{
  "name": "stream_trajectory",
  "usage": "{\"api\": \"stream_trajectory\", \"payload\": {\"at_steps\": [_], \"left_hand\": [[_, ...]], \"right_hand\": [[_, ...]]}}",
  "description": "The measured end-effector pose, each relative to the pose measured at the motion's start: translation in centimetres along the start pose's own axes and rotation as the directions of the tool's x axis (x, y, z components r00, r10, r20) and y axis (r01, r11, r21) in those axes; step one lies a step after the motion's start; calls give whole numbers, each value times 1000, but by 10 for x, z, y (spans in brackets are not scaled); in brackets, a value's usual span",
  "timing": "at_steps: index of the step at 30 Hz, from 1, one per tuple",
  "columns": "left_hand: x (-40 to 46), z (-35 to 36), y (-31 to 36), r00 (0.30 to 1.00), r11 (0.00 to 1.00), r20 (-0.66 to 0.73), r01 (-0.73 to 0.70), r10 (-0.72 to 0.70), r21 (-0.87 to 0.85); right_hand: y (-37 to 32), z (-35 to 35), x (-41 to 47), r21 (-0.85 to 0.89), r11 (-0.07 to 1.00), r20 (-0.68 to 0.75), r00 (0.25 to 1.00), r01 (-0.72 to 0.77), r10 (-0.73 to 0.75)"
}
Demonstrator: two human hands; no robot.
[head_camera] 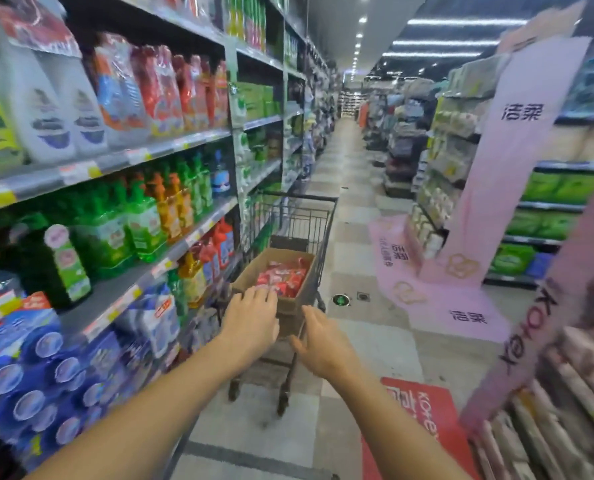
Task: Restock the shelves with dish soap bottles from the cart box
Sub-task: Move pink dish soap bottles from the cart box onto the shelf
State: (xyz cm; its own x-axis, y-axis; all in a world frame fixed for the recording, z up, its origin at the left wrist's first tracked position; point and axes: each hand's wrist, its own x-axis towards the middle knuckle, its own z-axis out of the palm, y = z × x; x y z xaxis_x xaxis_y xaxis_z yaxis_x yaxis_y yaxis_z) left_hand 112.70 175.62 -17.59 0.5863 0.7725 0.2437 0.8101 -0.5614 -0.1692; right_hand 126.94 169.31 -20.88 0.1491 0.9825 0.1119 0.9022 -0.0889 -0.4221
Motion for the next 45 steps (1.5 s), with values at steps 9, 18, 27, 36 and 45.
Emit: {"api": "stream_trajectory", "payload": {"at_steps": [9,18,27,36,45], "left_hand": [[134,43,76,994,993,28,-107,108,-47],[309,92,90,999,988,42,17,-11,-155],[408,149,102,987,985,136,100,-81,-140],[499,183,109,961,974,189,218,-203,-66],[574,222,137,937,960,219,280,-271,-8]], "right_hand": [[106,-43,63,-68,992,34,993,-109,111],[202,-66,224,-240,970,192,978,-31,79],[276,-67,348,-266,955,259,964,129,-58],[359,-70,455,-218,948,319,934,234,-157],[427,-57,543,-167,934,384,893,317,-235]]}}
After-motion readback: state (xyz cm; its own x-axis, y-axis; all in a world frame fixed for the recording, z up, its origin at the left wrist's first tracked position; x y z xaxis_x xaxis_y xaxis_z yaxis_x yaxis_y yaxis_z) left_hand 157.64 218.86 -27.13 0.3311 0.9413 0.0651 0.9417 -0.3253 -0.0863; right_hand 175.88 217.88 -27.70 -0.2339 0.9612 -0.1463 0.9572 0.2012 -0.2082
